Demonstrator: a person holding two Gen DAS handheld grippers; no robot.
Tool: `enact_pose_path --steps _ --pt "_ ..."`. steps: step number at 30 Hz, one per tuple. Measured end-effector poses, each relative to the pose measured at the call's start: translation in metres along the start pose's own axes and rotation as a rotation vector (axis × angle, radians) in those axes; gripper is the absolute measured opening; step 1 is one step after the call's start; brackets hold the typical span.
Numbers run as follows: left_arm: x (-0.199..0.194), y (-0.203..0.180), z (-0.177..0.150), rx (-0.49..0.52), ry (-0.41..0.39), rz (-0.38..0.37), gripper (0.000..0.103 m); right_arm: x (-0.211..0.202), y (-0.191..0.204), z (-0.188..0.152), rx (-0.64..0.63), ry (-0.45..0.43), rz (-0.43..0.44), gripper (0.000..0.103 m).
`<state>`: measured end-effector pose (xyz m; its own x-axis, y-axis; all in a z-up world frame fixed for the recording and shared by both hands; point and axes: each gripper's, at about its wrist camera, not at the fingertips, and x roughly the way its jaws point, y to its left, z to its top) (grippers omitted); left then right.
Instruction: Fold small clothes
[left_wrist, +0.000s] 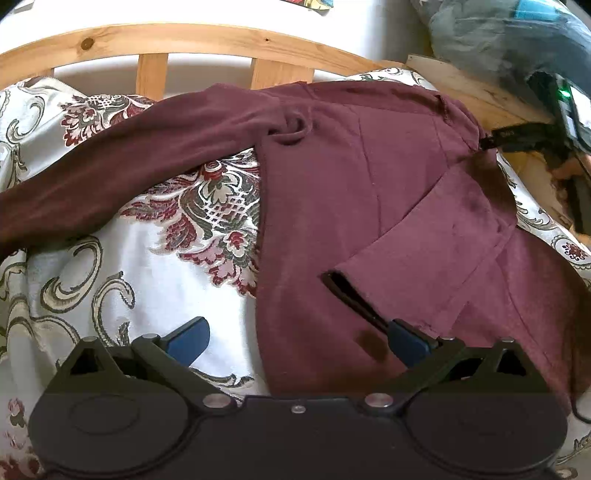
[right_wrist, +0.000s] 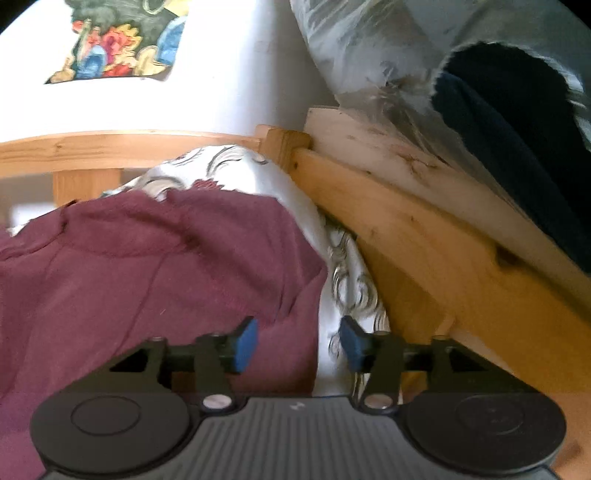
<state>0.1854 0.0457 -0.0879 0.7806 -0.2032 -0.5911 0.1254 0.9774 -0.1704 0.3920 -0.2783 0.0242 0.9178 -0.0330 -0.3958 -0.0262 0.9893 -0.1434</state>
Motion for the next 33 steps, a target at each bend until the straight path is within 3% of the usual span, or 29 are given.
enact_pose_path --steps 3,8,15,19,21,24,26,31,33 --pt "0.000 -0.002 0.000 0.006 0.000 0.008 0.102 -0.033 0.005 -0.021 0.016 -0.005 0.050 0.084" --pt "-0.006 0.000 0.002 -0.019 -0.026 0.073 0.102 -0.095 0.025 -0.055 0.018 -0.023 0.131 0.102" --pt "-0.041 0.022 0.032 -0.113 -0.174 0.241 0.102 -0.165 0.060 -0.099 0.017 -0.035 0.232 0.103" --pt "-0.075 0.051 0.056 -0.090 -0.243 0.366 0.102 -0.192 0.076 -0.122 0.030 -0.038 0.268 0.103" --pt "-0.088 0.072 0.067 -0.041 -0.212 0.429 0.102 -0.202 0.086 -0.131 0.037 -0.040 0.279 0.103" --pt "-0.097 0.110 0.078 0.031 -0.081 0.511 0.102 -0.212 0.101 -0.143 0.029 -0.039 0.307 0.103" --pt "-0.102 0.135 0.082 0.024 -0.018 0.574 0.102 -0.216 0.109 -0.146 0.010 -0.040 0.330 0.103" --pt "-0.112 0.188 0.082 -0.100 0.172 0.577 0.102 -0.231 0.124 -0.151 -0.031 -0.084 0.353 0.103" --pt "-0.115 0.201 0.075 -0.174 0.247 0.539 0.102 -0.236 0.125 -0.153 -0.034 -0.089 0.367 0.103"
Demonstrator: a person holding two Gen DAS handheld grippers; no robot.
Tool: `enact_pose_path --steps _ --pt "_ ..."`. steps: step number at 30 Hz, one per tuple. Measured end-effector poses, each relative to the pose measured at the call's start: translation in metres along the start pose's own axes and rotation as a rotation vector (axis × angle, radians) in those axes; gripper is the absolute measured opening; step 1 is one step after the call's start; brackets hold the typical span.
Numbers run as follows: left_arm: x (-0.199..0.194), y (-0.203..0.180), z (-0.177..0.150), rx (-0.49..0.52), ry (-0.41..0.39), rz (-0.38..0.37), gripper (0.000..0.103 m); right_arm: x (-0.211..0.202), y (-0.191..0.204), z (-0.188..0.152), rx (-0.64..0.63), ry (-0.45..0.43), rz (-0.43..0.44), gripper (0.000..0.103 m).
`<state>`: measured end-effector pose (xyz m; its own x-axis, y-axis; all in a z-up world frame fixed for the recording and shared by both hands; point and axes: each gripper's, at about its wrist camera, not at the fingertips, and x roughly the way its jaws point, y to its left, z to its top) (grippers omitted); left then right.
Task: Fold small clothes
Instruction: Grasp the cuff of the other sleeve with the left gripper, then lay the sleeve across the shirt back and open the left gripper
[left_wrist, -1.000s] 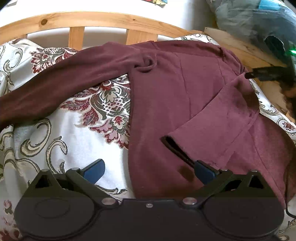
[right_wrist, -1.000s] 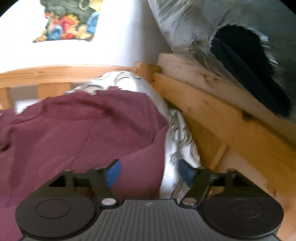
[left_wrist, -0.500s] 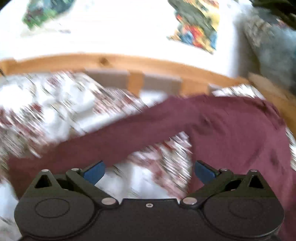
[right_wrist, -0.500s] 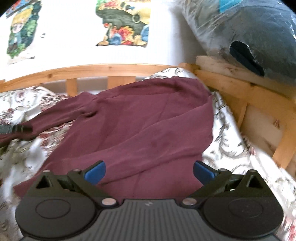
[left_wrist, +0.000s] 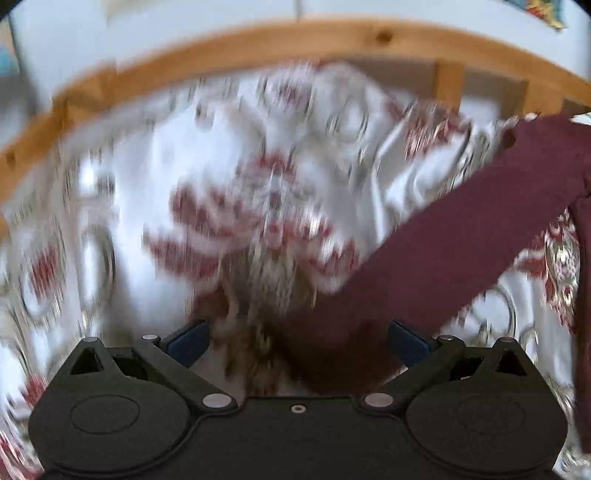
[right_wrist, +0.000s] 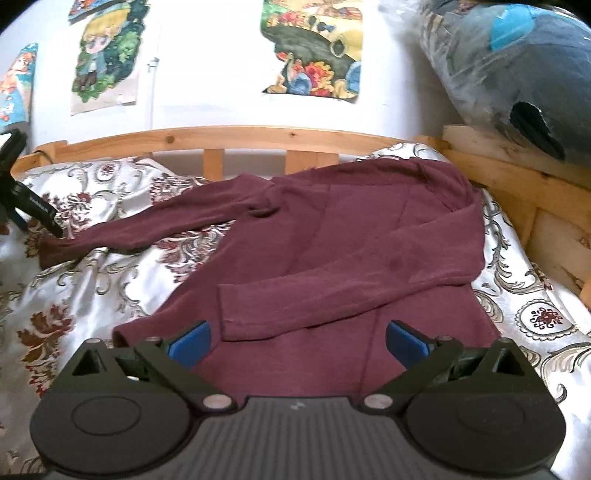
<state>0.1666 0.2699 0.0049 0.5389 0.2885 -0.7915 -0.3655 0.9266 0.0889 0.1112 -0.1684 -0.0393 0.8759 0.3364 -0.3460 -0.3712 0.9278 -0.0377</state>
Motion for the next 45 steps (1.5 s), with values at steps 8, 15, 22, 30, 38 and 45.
enact_pose_path --steps 8,15,22,30,38,45 --pt "0.018 0.024 -0.020 -0.342 0.039 -0.190 0.102 -0.007 -0.002 -0.014 0.054 0.019 0.005 0.103" --pt "0.013 0.001 -0.019 -0.326 -0.029 -0.041 0.015 -0.015 -0.016 -0.022 0.138 0.028 -0.015 0.103" --pt "-0.057 -0.037 0.019 -0.198 -0.297 -0.059 0.007 -0.015 -0.034 -0.022 0.215 0.025 -0.043 0.103" --pt "-0.167 -0.129 0.048 0.116 -0.605 -0.231 0.007 -0.026 -0.047 -0.024 0.260 -0.006 -0.063 0.103" --pt "-0.227 -0.277 0.002 0.478 -0.749 -0.493 0.007 -0.039 -0.060 -0.032 0.275 0.002 -0.094 0.103" --pt "-0.193 -0.376 -0.051 0.568 -0.543 -0.663 0.007 -0.054 -0.079 -0.044 0.296 0.023 -0.129 0.103"
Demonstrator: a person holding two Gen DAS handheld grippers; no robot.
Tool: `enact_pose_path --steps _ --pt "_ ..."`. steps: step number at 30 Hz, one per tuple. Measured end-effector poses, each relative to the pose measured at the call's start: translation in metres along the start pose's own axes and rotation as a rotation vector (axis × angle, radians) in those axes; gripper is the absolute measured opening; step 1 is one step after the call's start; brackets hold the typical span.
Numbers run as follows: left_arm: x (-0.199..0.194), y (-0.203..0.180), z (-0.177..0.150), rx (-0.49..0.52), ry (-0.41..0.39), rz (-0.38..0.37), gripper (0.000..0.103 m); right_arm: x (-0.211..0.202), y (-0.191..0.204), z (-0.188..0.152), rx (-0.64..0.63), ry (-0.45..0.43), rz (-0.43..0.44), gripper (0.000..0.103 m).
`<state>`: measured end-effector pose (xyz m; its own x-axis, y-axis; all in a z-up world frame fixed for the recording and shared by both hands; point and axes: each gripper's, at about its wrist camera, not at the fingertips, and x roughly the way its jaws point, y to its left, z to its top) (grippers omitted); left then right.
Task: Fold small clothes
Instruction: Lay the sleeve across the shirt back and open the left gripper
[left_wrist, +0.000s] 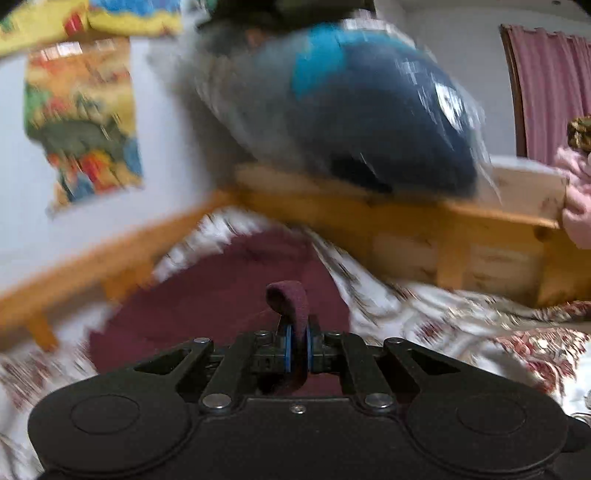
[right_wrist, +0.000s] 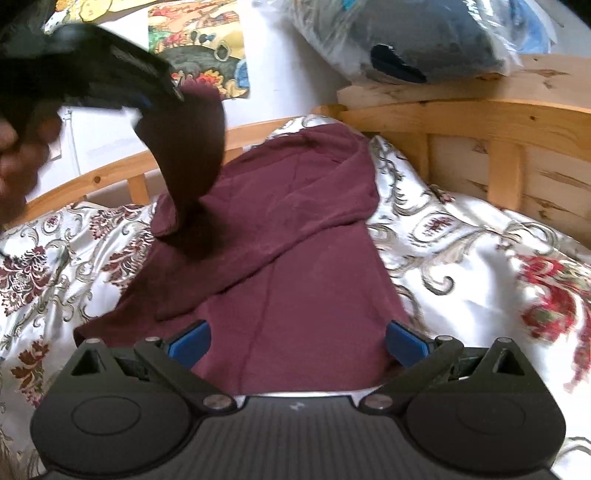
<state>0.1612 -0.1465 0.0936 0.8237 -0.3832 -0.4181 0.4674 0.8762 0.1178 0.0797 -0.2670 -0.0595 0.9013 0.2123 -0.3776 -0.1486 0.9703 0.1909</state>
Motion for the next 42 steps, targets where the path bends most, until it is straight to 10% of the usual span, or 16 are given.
enact_pose_path --steps 10,14,20,32,40,42 --pt "0.042 0.003 -0.037 -0.073 0.125 -0.055 0.019 -0.009 -0.017 -0.013 0.021 0.032 -0.023 0.103" --pt "0.038 0.012 -0.038 -0.091 0.134 -0.110 0.065 -0.005 -0.015 -0.013 0.022 0.041 -0.011 0.103" --pt "0.021 0.045 -0.044 -0.074 0.088 -0.071 0.085 -0.001 -0.007 -0.014 0.003 0.057 0.002 0.103" --pt "0.054 0.204 -0.072 -0.180 0.179 0.275 0.087 0.018 -0.006 -0.008 0.011 0.075 -0.002 0.103" --pt "0.115 0.288 -0.081 -0.402 0.256 0.172 0.070 0.026 0.000 -0.015 -0.024 0.111 0.008 0.103" --pt "0.123 0.298 -0.083 -0.477 0.264 0.125 0.050 0.027 0.000 -0.017 -0.023 0.125 0.011 0.103"
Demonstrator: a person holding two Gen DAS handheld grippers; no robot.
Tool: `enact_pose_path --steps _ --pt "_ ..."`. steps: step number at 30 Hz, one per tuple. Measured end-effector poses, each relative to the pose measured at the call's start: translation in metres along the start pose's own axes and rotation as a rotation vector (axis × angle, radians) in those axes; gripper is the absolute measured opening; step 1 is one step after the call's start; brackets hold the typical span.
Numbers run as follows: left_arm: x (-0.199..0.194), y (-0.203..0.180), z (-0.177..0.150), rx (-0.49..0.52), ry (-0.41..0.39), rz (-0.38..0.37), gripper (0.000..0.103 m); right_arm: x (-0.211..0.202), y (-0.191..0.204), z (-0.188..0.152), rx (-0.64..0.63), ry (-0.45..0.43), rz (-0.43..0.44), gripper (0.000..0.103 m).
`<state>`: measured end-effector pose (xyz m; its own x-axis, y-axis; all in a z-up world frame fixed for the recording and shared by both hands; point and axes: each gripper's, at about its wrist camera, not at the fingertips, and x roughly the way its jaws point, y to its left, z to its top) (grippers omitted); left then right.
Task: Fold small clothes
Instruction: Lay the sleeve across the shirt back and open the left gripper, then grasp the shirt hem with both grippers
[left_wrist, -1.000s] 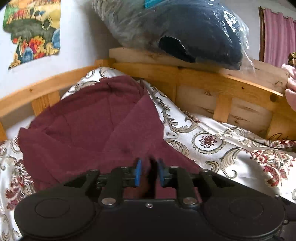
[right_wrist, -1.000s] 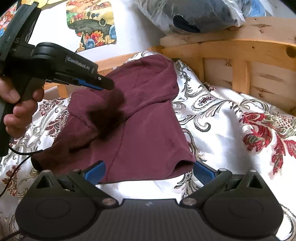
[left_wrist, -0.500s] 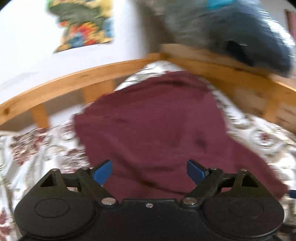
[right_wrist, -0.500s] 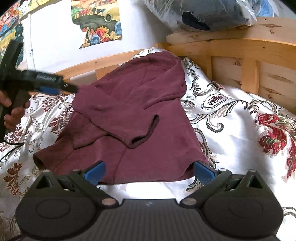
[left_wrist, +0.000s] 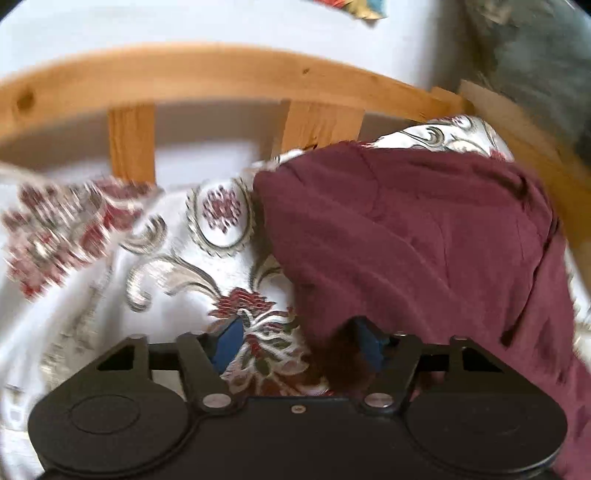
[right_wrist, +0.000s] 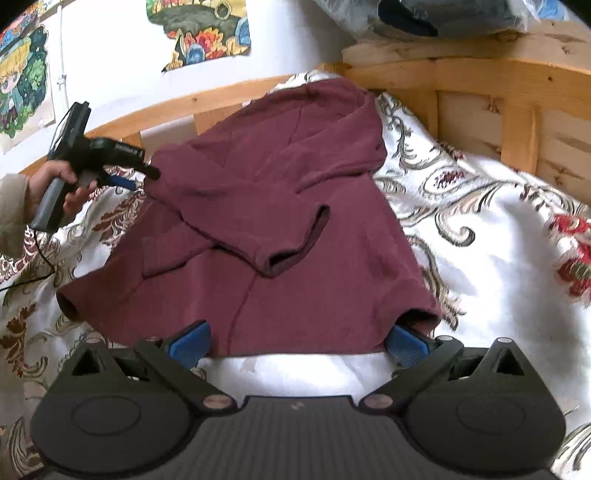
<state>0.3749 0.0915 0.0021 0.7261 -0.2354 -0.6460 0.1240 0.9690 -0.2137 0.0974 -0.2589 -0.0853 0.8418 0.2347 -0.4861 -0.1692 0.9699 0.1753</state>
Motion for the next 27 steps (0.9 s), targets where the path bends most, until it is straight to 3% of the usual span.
enact_pose_path --steps 1,2,3,4,6,9,13,16,20,21,27 --pt "0.003 0.004 0.001 -0.031 0.013 -0.029 0.039 0.001 0.000 -0.001 -0.004 0.004 0.001 0.103" --pt "0.004 0.005 0.000 -0.068 0.032 -0.071 0.016 0.001 0.001 -0.001 -0.008 0.005 0.003 0.103" --pt "0.003 0.005 -0.001 -0.091 0.032 -0.092 0.014 0.000 0.002 -0.002 -0.013 0.005 0.007 0.103" --pt "-0.003 0.000 -0.001 -0.076 0.013 -0.061 0.010 0.000 0.003 -0.002 -0.018 0.004 0.010 0.103" --pt "-0.014 -0.008 -0.001 -0.056 -0.011 -0.007 0.009 -0.001 0.004 -0.002 -0.026 0.004 0.012 0.103" --pt "-0.026 -0.008 -0.001 -0.101 -0.014 0.064 0.008 -0.002 0.005 -0.002 -0.030 0.004 0.013 0.103" --pt "-0.020 0.002 -0.004 -0.135 0.031 0.102 0.010 -0.003 0.007 -0.002 -0.037 0.004 0.011 0.103" --pt "-0.021 0.001 -0.008 -0.163 0.027 0.100 0.020 -0.004 0.009 -0.002 -0.045 0.000 0.008 0.103" --pt "-0.028 -0.009 -0.013 -0.092 0.027 0.148 0.066 -0.008 0.010 -0.003 -0.052 -0.009 0.008 0.103" --pt "-0.032 -0.011 -0.016 -0.080 0.023 0.152 0.074 -0.008 0.010 -0.003 -0.053 -0.008 0.007 0.103" --pt "-0.063 -0.023 -0.044 -0.010 0.004 0.154 0.094 -0.012 0.012 -0.002 -0.087 -0.003 0.006 0.103"
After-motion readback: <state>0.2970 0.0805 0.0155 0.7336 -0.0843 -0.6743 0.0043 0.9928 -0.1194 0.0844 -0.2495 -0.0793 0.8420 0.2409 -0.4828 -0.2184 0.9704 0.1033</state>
